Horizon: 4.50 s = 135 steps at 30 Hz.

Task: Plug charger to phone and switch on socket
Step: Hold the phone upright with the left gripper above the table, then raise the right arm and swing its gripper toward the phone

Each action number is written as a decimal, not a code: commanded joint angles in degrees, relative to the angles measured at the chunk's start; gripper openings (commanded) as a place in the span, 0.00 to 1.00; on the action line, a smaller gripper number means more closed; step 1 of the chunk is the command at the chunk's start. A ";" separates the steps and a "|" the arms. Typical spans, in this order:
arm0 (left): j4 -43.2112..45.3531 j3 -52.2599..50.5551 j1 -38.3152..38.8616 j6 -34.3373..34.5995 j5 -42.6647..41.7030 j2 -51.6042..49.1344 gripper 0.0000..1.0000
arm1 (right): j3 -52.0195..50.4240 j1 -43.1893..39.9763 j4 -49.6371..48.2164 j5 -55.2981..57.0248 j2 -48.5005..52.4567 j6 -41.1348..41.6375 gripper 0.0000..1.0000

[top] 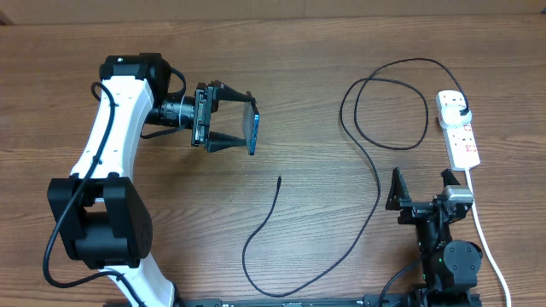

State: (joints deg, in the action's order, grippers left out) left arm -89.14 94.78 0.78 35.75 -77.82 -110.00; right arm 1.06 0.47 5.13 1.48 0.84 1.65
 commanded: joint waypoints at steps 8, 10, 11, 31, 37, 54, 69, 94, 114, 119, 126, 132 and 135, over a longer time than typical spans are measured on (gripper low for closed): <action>-0.15 0.26 -0.02 -1.51 -4.79 2.01 0.04 | -0.61 0.33 -0.35 -0.24 -0.61 -0.22 1.00; -0.15 0.26 -0.02 -1.49 -4.81 2.01 0.04 | -0.61 0.33 -0.35 -0.24 -0.63 -0.20 1.00; -0.15 0.26 -0.02 -1.51 -4.79 2.01 0.04 | -0.61 0.33 -0.35 -0.24 -0.61 -0.20 1.00; -0.13 0.26 -0.02 -1.51 -4.07 2.01 0.04 | -0.61 0.33 -0.35 -0.24 -0.61 -0.20 1.00; -0.13 0.26 -0.02 -1.51 -4.04 2.01 0.04 | -0.61 0.33 -0.35 -0.24 -0.61 -0.20 1.00; -0.04 0.26 -0.09 -1.46 -2.97 2.01 0.04 | -0.61 0.33 -0.35 -0.24 -0.63 -0.20 1.00; 1.60 0.26 -0.11 -1.46 -2.80 2.01 0.04 | -0.61 0.33 -0.35 -0.24 -0.61 -0.22 1.00; 2.99 0.26 -0.11 -0.87 3.89 2.01 0.04 | -0.61 0.33 -0.35 -0.24 -0.61 -0.22 1.00; 7.15 0.26 -0.09 -1.07 17.62 2.01 0.04 | -0.61 0.33 -0.35 -0.24 -0.61 -0.20 1.00; 7.50 0.26 -0.09 -1.09 18.58 2.01 0.04 | -0.61 0.33 -0.44 -0.24 -0.61 -0.20 1.00; 7.80 0.26 -0.09 -1.01 19.74 2.01 0.04 | -0.59 0.33 -1.14 -1.95 -0.61 4.52 1.00; 8.41 0.26 -0.09 -0.81 19.65 2.01 0.04 | 1.53 0.33 -0.04 -8.94 -0.59 6.19 1.00; 8.41 0.26 -0.09 -0.33 19.10 2.01 0.04 | 4.35 0.33 0.17 -8.87 0.28 7.02 1.00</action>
State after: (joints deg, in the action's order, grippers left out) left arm -80.84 94.78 0.78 35.77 -56.75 -110.00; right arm 1.23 0.47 5.50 -5.30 0.84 6.48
